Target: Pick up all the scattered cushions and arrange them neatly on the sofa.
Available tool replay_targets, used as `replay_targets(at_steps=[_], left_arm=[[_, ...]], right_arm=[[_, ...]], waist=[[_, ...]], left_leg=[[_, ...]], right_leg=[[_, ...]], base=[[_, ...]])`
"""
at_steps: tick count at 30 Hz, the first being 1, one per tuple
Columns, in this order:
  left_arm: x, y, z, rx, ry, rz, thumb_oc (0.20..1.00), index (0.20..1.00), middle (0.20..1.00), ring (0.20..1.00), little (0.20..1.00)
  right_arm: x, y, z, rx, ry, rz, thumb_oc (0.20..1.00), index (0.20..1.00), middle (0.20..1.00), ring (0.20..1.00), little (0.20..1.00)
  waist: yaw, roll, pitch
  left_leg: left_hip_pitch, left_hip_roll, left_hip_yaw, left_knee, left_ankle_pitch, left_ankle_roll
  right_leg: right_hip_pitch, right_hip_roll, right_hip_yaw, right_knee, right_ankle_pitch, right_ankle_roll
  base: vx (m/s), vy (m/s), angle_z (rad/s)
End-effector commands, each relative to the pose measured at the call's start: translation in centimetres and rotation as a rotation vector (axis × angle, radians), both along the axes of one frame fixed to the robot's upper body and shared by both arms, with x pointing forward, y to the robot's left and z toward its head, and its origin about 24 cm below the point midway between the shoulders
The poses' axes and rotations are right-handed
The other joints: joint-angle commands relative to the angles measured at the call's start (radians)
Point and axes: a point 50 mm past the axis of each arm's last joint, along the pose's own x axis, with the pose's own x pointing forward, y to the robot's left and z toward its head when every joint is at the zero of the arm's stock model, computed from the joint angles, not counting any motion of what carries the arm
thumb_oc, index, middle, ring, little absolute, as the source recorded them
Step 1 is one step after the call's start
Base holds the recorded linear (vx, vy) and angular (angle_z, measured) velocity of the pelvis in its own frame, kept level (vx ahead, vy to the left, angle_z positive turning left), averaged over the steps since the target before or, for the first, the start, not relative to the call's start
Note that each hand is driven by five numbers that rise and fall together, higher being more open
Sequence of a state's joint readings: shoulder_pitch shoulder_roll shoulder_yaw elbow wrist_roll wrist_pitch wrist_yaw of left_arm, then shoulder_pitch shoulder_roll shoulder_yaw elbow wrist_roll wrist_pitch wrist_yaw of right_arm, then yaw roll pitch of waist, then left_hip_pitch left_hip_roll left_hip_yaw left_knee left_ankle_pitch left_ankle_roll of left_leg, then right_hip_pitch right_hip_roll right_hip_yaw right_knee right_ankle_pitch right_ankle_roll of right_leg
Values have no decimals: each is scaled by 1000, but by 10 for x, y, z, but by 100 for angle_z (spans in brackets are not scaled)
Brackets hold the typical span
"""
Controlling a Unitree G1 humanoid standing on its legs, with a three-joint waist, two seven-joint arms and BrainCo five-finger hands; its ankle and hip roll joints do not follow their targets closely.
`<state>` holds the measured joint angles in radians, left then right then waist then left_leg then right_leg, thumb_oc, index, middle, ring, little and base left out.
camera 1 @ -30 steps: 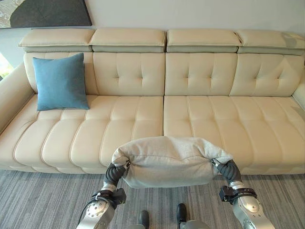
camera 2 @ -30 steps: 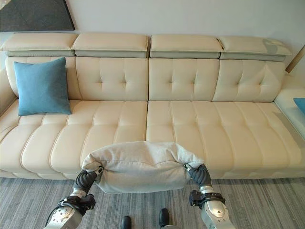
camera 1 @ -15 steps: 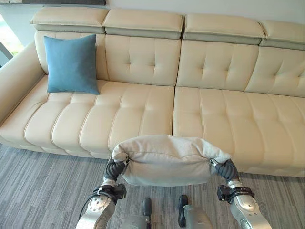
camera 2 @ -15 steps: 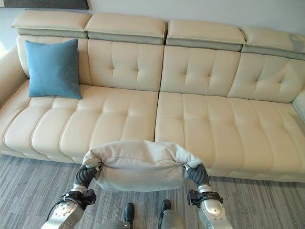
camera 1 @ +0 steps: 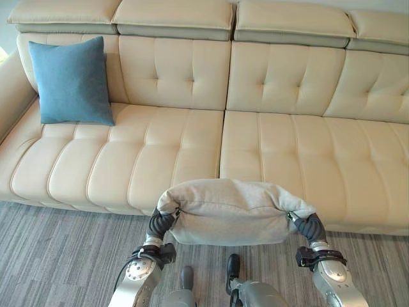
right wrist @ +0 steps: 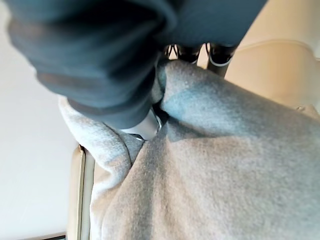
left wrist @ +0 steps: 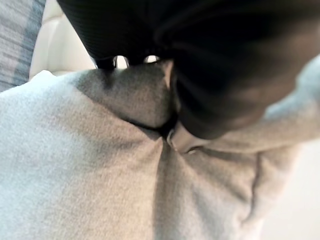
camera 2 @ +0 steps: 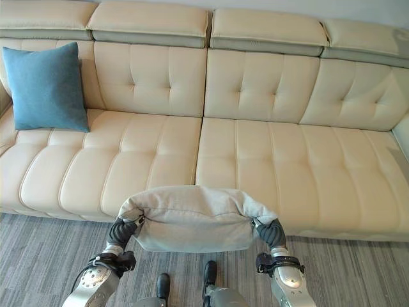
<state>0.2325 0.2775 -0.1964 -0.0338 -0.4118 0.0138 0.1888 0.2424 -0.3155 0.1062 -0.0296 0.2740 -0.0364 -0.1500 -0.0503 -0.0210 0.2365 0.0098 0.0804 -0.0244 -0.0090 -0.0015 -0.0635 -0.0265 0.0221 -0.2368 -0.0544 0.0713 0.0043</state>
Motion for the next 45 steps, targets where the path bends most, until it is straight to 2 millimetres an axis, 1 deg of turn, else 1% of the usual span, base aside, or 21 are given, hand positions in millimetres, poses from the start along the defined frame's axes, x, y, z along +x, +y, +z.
replay_targets(at_steps=[1,3,5,6,7,8,10,11,12,13,14,15,16,23,26,28,31,33,36,37,45], left_arm=[[18,11,43,22,-243,6,200,200,200,200,200],[15,12,42,23,-236,2,200,200,200,200,200],[15,14,41,29,-232,11,200,200,200,200,200],[14,15,40,26,-222,21,200,200,200,200,200],[14,15,40,26,-222,21,200,200,200,200,200],[12,15,38,26,-212,25,200,200,200,200,200],[10,16,35,27,-198,21,200,200,200,200,200],[9,15,34,28,-194,19,200,200,200,200,200],[8,15,33,33,-187,20,200,200,200,200,200],[8,15,33,33,-187,20,200,200,200,200,200],[7,14,32,37,-181,16,200,200,200,200,200],[6,14,31,41,-177,9,200,200,200,200,200],[6,14,31,56,-177,7,200,200,200,200,200],[2,13,26,41,-151,13,200,200,200,200,200],[6,13,29,59,-161,0,200,200,200,200,200],[11,13,32,78,-175,-10,200,200,200,200,200],[16,14,37,104,-197,-14,200,200,200,200,200],[21,15,42,108,-220,-10,200,200,200,200,200],[23,16,46,105,-241,1,200,200,200,200,200],[25,17,48,106,-251,7,200,200,200,200,200],[28,8,52,66,-276,25,200,200,200,200,200]], right_arm=[[10,-16,40,-26,-209,-16,200,200,200,200,200],[9,-17,42,-31,-214,-3,200,200,200,200,200],[9,-17,42,-33,-210,4,200,200,200,200,200],[9,-16,41,-31,-203,1,200,200,200,200,200],[9,-16,41,-31,-203,1,200,200,200,200,200],[10,-15,40,-20,-202,-2,200,200,200,200,200],[10,-14,40,-22,-199,2,200,200,200,200,200],[11,-12,39,-25,-197,9,200,200,200,200,200],[11,-11,38,-31,-195,13,200,200,200,200,200],[11,-11,38,-31,-195,13,200,200,200,200,200],[11,-10,38,-39,-194,20,200,200,200,200,200],[11,-10,39,-45,-193,21,200,200,200,200,200],[10,-12,39,-53,-194,15,200,200,200,200,200],[8,-6,32,-50,-163,16,200,200,200,200,200],[9,-1,30,-53,-157,33,200,200,200,200,200],[13,5,32,-53,-170,49,200,200,200,200,200],[17,9,34,-44,-182,46,200,200,200,200,200],[20,11,34,-33,-187,42,200,200,200,200,200],[24,12,39,-22,-210,37,200,200,200,200,200],[25,12,41,-23,-222,36,200,200,200,200,200],[35,23,58,-3,-298,63,200,200,200,200,200]], waist=[[2,19,-50],[15,12,-28],[20,9,-21],[26,1,-16],[27,1,-16],[31,-15,-11],[36,-25,-9],[34,-30,-15],[35,-24,-21],[34,-26,-22],[34,-16,-26],[32,-10,-29],[18,-3,-38],[16,-5,-102],[16,-12,-107],[15,-13,-90],[6,-8,-73],[8,3,-68],[11,16,-65],[16,14,-65],[25,-13,-122]], left_leg=[[44,-78,70,453,40,-50],[-36,-86,63,594,69,-55],[-57,-84,65,630,64,-40],[-106,-80,79,619,23,-7],[-106,-80,79,619,23,-6],[-171,-90,87,560,-42,28],[-181,-109,77,426,-87,50],[-171,-120,61,290,-78,55],[-166,-113,35,149,-20,46],[-161,-115,34,136,-11,46],[-159,-107,6,6,59,33],[-154,-107,0,-35,83,23],[-181,-108,27,-78,102,-4],[-104,-115,74,-78,82,20],[-62,-122,93,-78,47,56],[-27,-128,120,-78,16,92],[4,-131,141,-78,-10,107],[14,-121,159,-78,-20,102],[22,-101,169,-78,-26,92],[27,-99,174,-78,-30,89],[59,-100,165,-78,-42,78]], right_leg=[[-42,10,2,48,-124,41],[-14,13,10,43,-135,25],[-5,17,21,46,-147,16],[19,10,32,39,-157,11],[19,10,32,39,-157,11],[45,-5,40,26,-160,17],[65,-14,53,18,-165,26],[67,-20,52,18,-169,32],[76,-14,56,18,-175,34],[76,-16,54,18,-174,34],[92,-8,50,18,-184,32],[102,-3,52,19,-187,32],[123,2,47,9,-194,36],[192,-34,73,38,-235,63],[141,-63,75,204,-240,91],[38,-99,81,401,-191,125],[-37,-135,74,533,-155,133],[-65,-152,34,484,-167,118],[-62,-137,15,283,-161,111],[-49,-123,31,151,-122,117],[96,-102,31,-33,-97,121]], base=[[341,-240,52],[174,-135,25],[197,-117,-10],[235,-129,-14],[276,-142,-10],[209,-75,-1],[248,-31,-3],[242,27,-12],[171,21,-18],[197,24,-10],[181,34,-2],[345,90,0],[350,118,4],[357,176,-23],[223,202,-14],[100,218,-25],[86,171,-15],[68,68,-22],[78,-18,-22],[79,-71,-43],[132,-76,-3]])
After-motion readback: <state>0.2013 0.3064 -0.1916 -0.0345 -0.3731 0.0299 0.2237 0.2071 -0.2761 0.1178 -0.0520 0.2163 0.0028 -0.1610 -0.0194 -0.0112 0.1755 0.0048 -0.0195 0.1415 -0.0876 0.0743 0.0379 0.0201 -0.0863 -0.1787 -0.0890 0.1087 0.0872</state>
